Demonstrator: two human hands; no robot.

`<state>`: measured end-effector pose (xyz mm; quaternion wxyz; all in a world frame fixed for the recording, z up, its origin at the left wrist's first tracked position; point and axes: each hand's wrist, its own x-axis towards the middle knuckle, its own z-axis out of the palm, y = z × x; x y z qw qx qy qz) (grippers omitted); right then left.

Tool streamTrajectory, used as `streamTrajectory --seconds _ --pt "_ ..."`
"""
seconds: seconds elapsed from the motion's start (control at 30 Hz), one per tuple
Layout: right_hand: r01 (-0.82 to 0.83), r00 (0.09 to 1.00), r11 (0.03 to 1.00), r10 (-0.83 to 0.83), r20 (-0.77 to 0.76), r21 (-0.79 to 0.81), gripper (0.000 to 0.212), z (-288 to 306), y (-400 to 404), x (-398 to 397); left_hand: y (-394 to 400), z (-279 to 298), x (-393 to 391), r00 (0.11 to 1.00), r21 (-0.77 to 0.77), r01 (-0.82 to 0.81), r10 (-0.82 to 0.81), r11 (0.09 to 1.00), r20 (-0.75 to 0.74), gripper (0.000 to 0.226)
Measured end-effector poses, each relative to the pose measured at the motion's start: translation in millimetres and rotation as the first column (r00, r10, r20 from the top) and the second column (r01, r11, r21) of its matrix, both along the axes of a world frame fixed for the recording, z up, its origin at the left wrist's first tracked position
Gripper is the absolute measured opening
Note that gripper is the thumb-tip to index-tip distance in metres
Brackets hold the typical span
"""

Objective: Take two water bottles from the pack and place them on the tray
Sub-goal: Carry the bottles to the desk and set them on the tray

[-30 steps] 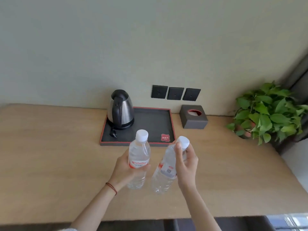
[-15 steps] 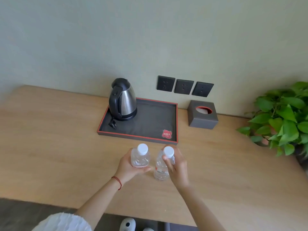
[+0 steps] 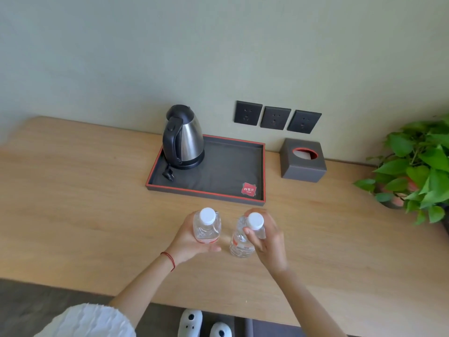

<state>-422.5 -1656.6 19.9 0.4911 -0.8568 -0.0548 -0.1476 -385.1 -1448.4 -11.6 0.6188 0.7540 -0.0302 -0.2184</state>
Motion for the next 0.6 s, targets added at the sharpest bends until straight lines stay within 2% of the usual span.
streamTrajectory --seconds 0.07,0.13,0.2,0.23,0.3,0.37,0.43,0.47,0.6 --pt "-0.009 1.000 0.999 0.008 -0.015 -0.036 0.048 3.1 -0.7 0.7 3.3 11.9 0.7 0.999 -0.029 0.048 -0.048 0.998 -0.008 0.109" --pt "0.017 0.999 0.998 -0.019 -0.050 -0.058 0.042 7.1 0.5 0.3 5.9 27.2 2.6 0.998 0.013 0.043 -0.043 0.999 0.055 0.107" --pt "0.088 0.994 0.988 -0.096 -0.056 -0.126 0.045 15.7 2.9 -2.2 5.9 44.2 8.0 0.978 0.053 0.076 -0.085 0.996 0.191 0.082" --pt "0.136 0.988 0.968 -0.147 -0.036 -0.209 0.047 21.7 4.0 -3.3 4.0 53.5 11.1 0.959 0.091 0.104 -0.124 0.990 0.257 0.067" --pt "0.207 0.974 0.867 -0.226 0.012 -0.454 0.046 33.6 4.2 -1.8 -2.1 68.9 19.1 0.898 0.200 0.131 -0.201 0.971 0.391 0.033" --pt "0.159 0.957 0.734 -0.280 -0.080 -0.660 0.049 45.3 4.2 4.2 -7.6 74.4 25.9 0.808 0.318 0.133 -0.288 0.939 0.514 0.012" --pt "0.046 0.923 0.638 -0.321 -0.211 -0.769 0.053 51.8 7.4 9.5 -12.2 73.0 27.6 0.786 0.364 0.111 -0.306 0.925 0.538 0.017" --pt "0.013 0.920 0.607 -0.318 -0.228 -0.794 0.051 52.9 9.4 11.8 -13.3 71.1 27.2 0.793 0.358 0.087 -0.282 0.930 0.540 0.019" --pt "-0.064 0.944 0.618 -0.219 -0.249 -0.784 0.037 58.3 8.4 24.9 -12.5 60.4 25.0 0.757 0.326 -0.015 -0.202 0.945 0.621 0.022"
